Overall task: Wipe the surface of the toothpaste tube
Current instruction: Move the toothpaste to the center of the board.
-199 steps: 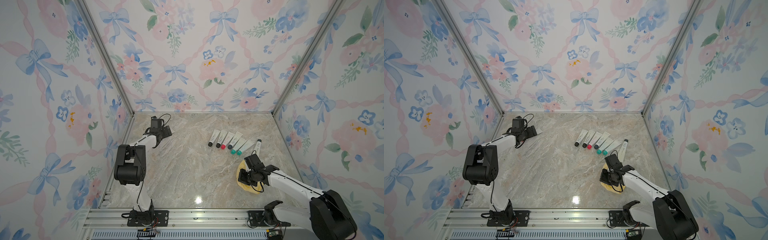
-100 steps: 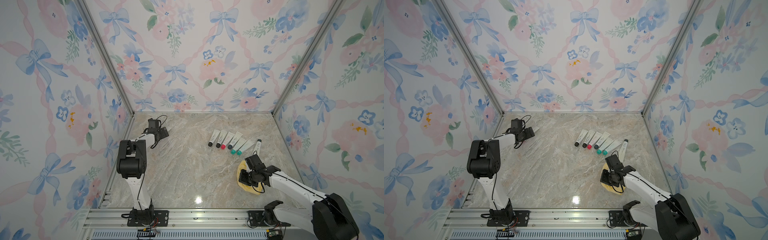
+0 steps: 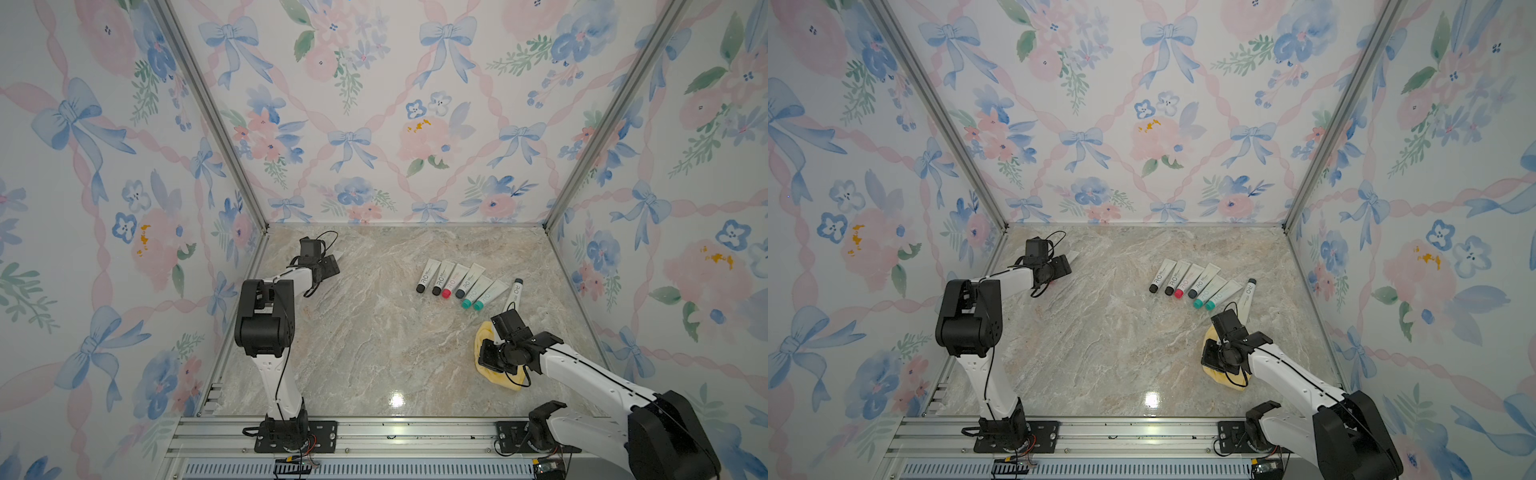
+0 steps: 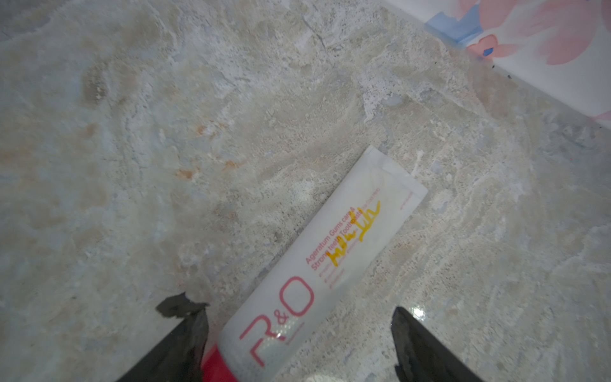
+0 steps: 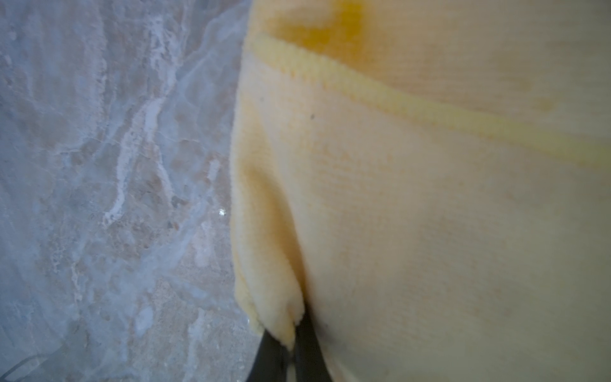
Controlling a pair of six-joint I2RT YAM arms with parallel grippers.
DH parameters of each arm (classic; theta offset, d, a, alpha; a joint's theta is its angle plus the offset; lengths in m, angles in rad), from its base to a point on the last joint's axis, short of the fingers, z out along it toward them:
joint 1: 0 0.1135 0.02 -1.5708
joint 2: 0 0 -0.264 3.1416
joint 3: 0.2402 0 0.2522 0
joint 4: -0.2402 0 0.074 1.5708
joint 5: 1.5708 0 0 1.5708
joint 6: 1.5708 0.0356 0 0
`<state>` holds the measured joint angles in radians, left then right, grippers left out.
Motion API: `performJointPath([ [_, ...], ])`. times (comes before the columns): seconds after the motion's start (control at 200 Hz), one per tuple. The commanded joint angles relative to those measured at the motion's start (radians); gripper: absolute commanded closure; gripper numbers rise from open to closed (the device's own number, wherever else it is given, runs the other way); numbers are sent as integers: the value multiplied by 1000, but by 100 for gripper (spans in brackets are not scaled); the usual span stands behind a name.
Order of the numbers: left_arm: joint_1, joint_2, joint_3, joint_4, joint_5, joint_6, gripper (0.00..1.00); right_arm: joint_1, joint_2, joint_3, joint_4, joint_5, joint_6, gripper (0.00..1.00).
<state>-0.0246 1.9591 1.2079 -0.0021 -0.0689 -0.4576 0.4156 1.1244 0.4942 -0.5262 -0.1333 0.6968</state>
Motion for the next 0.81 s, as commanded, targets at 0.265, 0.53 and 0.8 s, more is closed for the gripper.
performJointPath([
  [0.265,-17,-42,-19,-16,-84,-10,2,12,14,-29,5,11,-5,93],
  [0.53,-12,-23,-15,-14,-109,-15,2,12,15,-29,1,11,-6,93],
  [0.8,-6,42,14,-15,-66,-6,4,11,0,-29,-9,13,-8,93],
])
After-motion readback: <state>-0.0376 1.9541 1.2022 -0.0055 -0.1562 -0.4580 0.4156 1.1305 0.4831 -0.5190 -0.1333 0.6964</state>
